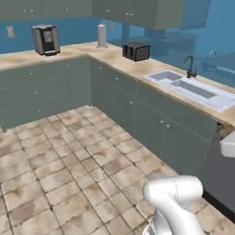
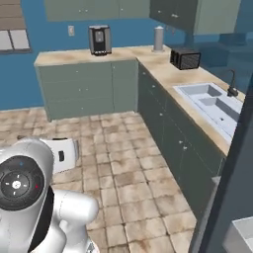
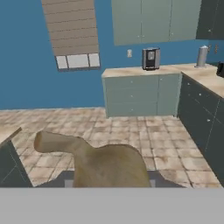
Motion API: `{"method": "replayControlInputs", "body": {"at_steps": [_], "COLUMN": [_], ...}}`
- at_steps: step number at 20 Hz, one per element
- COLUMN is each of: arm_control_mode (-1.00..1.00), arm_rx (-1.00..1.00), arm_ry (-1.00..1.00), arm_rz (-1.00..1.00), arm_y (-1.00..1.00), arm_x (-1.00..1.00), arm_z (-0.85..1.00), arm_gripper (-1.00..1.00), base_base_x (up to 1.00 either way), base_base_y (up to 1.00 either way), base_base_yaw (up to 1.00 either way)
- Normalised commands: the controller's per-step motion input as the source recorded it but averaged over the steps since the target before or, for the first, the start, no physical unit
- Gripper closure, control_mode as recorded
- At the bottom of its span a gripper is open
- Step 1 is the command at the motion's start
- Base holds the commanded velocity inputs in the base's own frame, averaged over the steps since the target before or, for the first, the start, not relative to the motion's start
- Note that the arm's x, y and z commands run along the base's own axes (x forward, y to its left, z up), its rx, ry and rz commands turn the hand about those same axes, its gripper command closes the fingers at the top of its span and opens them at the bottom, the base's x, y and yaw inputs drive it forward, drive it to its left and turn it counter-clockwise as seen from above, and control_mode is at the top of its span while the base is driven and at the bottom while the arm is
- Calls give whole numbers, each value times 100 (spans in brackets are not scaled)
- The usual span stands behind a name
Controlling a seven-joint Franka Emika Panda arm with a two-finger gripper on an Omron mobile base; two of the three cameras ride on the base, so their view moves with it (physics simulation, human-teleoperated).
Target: Take the garlic, mango, and mushroom from the freezer and place them in the bowl on the counter.
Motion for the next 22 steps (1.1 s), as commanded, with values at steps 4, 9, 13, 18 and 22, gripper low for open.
{"method": "replayControlInputs", "body": {"at_steps": [4, 9, 13, 18, 22], "arm_control_mode": [100, 100, 100, 100, 100], "arm_rx": [0, 0, 0, 0, 0], "arm_ry": [0, 0, 0, 0, 0], "arm_rz": [0, 0, 0, 0, 0], "arm_y": [0, 0, 0, 0, 0], "arm_x": [0, 0, 0, 0, 0], "arm_z": [0, 0, 0, 0, 0], "arm_gripper": [100, 100, 100, 100, 100], "base_base_x": [61, 67, 66, 75, 75], "base_base_y": [63, 59, 79, 87, 88], "base_base_yaw": [-73, -72, -71, -67, -66]}}
